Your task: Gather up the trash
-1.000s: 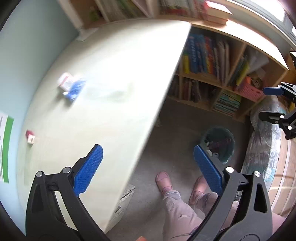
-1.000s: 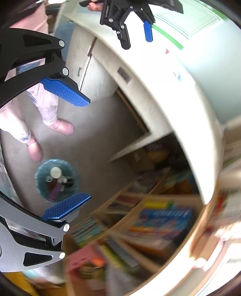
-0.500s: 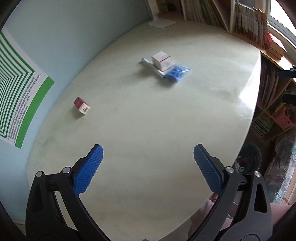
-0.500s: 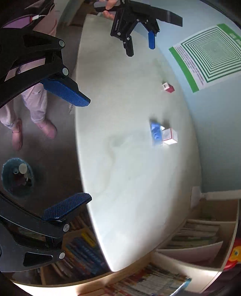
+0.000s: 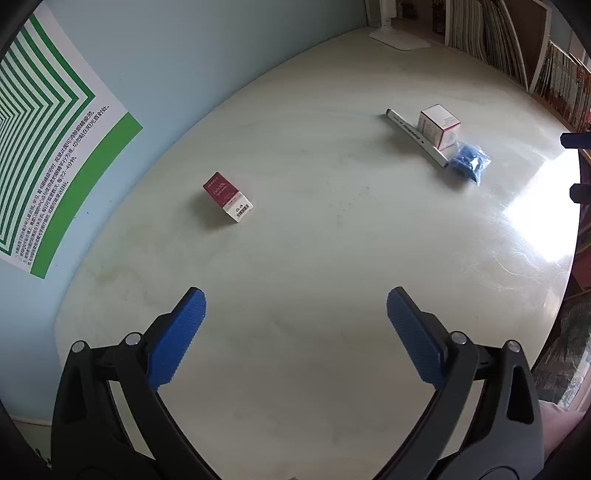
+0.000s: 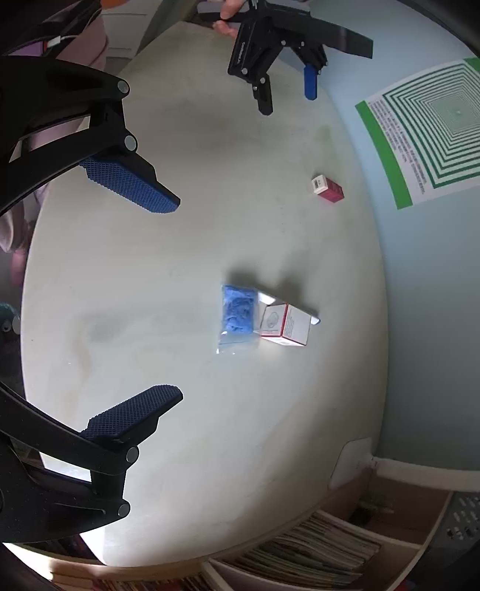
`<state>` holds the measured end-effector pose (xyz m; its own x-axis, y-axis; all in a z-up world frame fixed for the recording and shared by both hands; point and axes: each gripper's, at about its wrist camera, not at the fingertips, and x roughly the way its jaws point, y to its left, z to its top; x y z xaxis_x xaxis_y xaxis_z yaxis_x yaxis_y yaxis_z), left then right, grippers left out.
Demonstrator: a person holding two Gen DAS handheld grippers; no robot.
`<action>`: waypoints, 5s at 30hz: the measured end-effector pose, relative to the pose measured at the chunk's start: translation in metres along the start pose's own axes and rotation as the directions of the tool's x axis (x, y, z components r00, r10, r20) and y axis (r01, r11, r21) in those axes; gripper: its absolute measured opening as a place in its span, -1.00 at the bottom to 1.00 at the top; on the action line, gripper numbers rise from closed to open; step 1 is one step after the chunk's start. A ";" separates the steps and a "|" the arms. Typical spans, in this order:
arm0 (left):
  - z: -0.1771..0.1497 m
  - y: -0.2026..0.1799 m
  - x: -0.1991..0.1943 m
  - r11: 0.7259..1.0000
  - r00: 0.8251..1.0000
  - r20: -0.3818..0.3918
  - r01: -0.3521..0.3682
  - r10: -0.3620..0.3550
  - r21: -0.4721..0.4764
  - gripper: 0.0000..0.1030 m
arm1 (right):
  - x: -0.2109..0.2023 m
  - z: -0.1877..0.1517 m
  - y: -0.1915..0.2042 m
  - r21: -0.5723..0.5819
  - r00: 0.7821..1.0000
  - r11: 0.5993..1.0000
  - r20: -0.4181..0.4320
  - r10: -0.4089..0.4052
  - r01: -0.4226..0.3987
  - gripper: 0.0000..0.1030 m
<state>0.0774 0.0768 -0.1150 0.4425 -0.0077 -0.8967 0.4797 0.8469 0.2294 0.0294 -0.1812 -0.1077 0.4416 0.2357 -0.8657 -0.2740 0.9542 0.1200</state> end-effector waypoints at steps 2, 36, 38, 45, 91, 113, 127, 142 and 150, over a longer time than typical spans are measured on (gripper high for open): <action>0.005 0.010 0.008 1.000 1.000 -0.007 0.006 -0.006 -0.003 0.87 | 0.008 0.011 0.001 0.003 1.000 1.000 -0.002 0.004 -0.004 0.81; 0.082 0.099 0.141 0.961 0.988 -0.155 -0.041 -0.002 -0.273 0.87 | 0.155 0.099 -0.052 -0.010 0.985 0.996 -0.150 0.086 -0.088 0.34; 0.084 0.105 0.147 0.955 0.988 -0.157 -0.047 0.000 -0.292 0.86 | 0.155 0.101 -0.054 -0.010 0.987 0.996 -0.136 0.090 -0.092 0.27; 0.078 0.118 0.161 0.941 0.984 -0.169 -0.010 -0.050 -0.338 -0.28 | 0.154 0.106 -0.066 0.010 0.987 0.995 -0.126 0.096 -0.096 -0.01; 0.060 -0.001 0.052 0.997 0.995 0.088 0.049 -0.054 0.065 -0.47 | 0.040 0.030 -0.062 0.106 0.993 0.987 -0.030 -0.116 0.119 -0.18; 0.042 -0.112 0.023 0.912 0.968 0.107 0.171 -0.225 0.372 -0.47 | -0.011 -0.076 -0.057 0.340 0.978 0.918 -0.024 -0.207 0.203 -0.18; 0.018 -0.246 -0.019 0.746 0.924 0.064 0.262 -0.378 0.612 -0.47 | -0.089 -0.215 -0.082 0.573 0.946 0.766 -0.050 -0.320 0.289 -0.18; -0.051 -0.387 -0.071 0.571 0.896 -0.025 0.304 -0.443 0.763 -0.47 | -0.158 -0.382 -0.066 0.731 0.925 0.606 -0.092 -0.370 0.315 -0.19; -0.092 -0.450 -0.075 0.486 0.892 -0.113 0.341 -0.438 0.805 -0.47 | -0.163 -0.445 -0.058 0.789 0.932 0.540 -0.109 -0.345 0.292 -0.18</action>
<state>-0.2414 -0.2553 -0.1857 0.0988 -0.3178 -0.9430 0.9937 -0.0185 0.1103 -0.4067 -0.3568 -0.1901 0.4132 -0.1297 -0.9014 0.6551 0.7299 0.1952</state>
